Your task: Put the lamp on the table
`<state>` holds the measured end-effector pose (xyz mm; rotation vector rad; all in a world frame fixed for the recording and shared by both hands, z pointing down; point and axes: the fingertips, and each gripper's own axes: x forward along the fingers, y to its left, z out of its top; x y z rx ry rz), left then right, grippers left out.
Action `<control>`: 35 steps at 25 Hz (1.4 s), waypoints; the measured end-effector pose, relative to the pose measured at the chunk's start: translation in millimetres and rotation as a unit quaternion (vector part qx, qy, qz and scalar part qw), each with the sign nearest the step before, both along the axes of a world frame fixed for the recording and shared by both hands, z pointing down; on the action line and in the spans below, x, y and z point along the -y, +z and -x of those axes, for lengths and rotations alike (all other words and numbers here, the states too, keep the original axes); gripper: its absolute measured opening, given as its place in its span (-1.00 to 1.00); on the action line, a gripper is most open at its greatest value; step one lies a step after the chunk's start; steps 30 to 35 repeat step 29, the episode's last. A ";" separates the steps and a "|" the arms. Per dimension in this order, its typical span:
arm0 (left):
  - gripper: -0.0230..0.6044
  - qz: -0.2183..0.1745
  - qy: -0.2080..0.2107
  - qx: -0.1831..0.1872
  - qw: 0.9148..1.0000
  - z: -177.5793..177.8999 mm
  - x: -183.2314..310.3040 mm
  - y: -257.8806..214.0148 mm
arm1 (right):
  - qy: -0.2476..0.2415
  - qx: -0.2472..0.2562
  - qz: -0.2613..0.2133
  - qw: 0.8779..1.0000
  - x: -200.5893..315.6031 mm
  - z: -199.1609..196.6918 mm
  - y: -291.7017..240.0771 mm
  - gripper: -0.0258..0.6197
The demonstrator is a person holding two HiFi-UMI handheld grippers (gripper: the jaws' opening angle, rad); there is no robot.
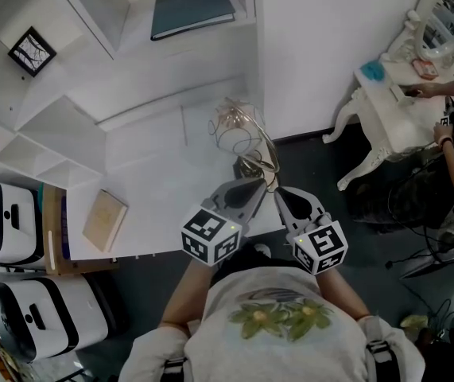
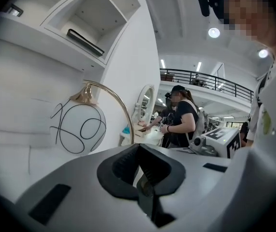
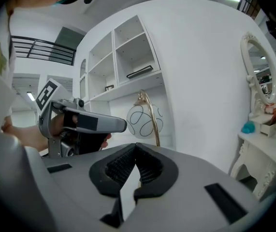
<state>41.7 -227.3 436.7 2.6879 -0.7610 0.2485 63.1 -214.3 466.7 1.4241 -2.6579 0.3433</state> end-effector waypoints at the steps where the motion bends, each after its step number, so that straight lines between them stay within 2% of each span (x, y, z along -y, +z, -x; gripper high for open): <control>1: -0.83 0.000 -0.001 -0.001 1.000 0.7 -3.1 0.5 | -0.001 0.000 -0.001 1.000 -2.4 0.9 -0.5 -0.83; 9: -0.83 0.007 -0.005 0.017 1.000 11.0 -24.4 9.2 | -0.008 -0.001 -0.014 1.000 -22.5 8.9 -2.9 -0.83; 29: -0.83 0.003 0.004 0.060 0.998 9.0 -38.1 16.6 | 0.010 0.002 0.016 1.000 -33.9 -2.4 16.8 -0.83; 35: -0.83 0.003 0.004 0.060 0.998 9.0 -38.1 16.6 | 0.010 0.002 0.016 1.000 -33.9 -2.4 16.8 -0.83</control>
